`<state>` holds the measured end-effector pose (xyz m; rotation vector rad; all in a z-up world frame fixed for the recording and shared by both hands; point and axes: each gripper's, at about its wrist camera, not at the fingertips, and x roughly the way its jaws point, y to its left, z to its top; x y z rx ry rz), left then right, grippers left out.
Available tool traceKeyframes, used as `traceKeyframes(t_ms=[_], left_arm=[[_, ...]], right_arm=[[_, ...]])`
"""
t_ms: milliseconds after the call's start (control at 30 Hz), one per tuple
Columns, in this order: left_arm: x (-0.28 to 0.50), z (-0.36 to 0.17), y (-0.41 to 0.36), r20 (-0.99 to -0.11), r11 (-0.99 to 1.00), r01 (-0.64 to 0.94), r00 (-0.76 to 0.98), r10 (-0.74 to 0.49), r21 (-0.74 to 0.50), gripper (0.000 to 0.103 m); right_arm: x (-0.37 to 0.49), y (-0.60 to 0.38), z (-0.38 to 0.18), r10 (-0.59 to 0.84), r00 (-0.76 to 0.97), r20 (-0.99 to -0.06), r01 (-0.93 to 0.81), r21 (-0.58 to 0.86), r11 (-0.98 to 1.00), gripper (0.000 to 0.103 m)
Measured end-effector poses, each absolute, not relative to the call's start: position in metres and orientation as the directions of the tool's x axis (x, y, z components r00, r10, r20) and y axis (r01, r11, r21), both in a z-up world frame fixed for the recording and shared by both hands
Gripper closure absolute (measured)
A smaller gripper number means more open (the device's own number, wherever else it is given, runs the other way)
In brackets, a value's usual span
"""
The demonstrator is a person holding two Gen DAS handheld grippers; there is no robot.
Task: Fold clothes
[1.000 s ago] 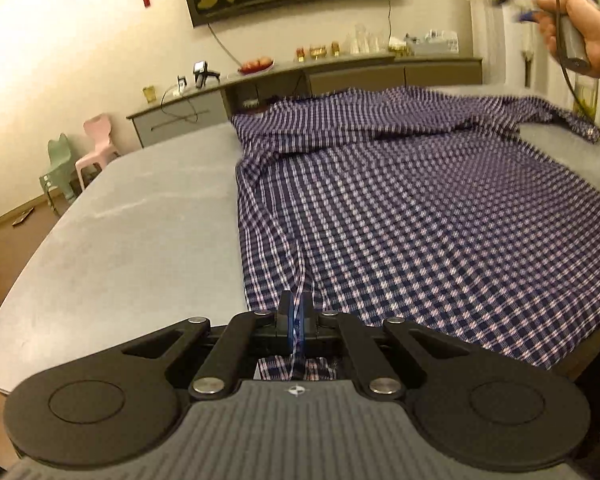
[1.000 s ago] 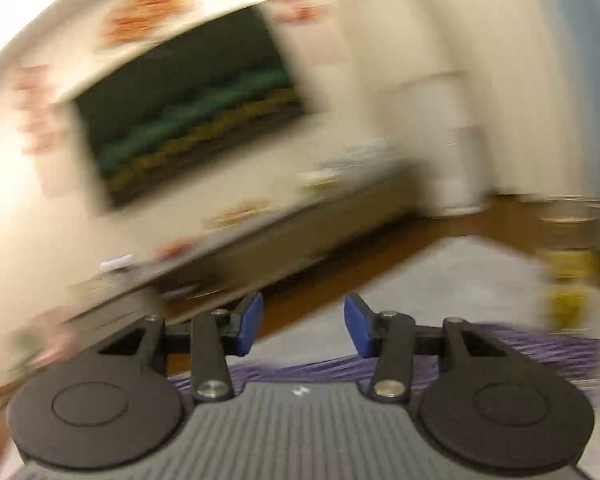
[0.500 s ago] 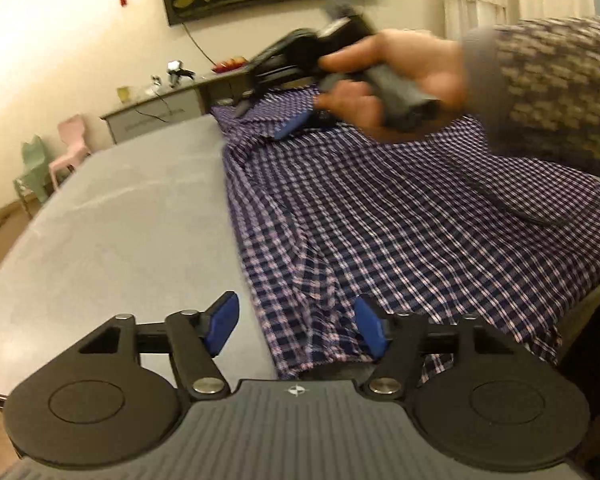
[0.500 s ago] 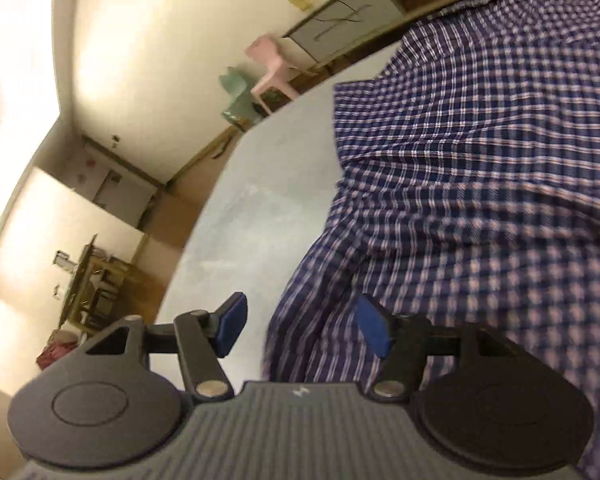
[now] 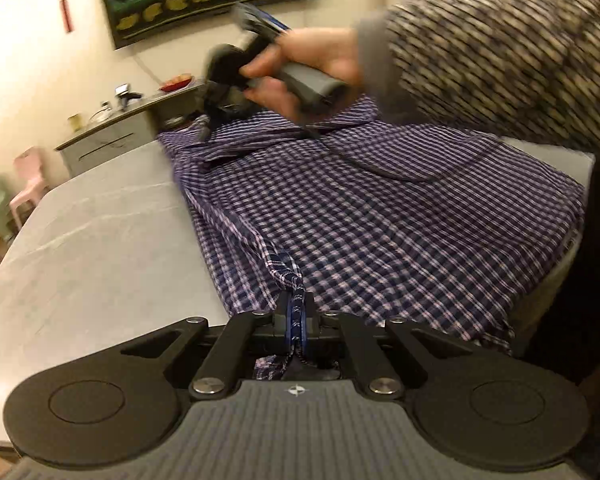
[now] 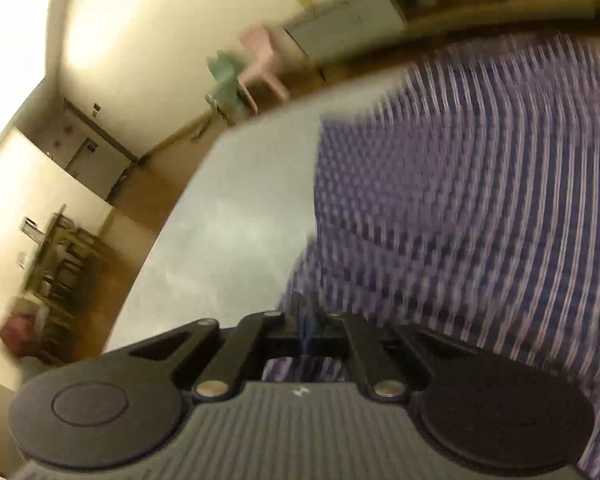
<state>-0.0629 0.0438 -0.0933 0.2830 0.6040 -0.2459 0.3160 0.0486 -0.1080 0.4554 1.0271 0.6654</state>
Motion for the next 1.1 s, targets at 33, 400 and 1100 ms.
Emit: traceKeyframes(t_ms=[33,400,1100], left_arm=[[-0.064,-0.088,0.046,-0.571,0.940,0.292,0.808,-0.144,0.176,0.100],[-0.067,-0.113,0.014,-0.677,0.879,0.412,0.720,-0.152,0.241,0.100],[-0.064,-0.017,0.081,-0.515,0.824,0.536,0.662,-0.544,-0.182,0.078]], right_arm=[[0.310,0.047,-0.114,0.699,0.346,-0.626,-0.281,0.641,0.714,0.077],[0.331,0.049,-0.137,0.650,0.445,-0.616,-0.212,0.633,0.745,0.099],[0.164,0.046,-0.079,0.710,0.336,-0.618,-0.589,0.451,0.671,0.059]])
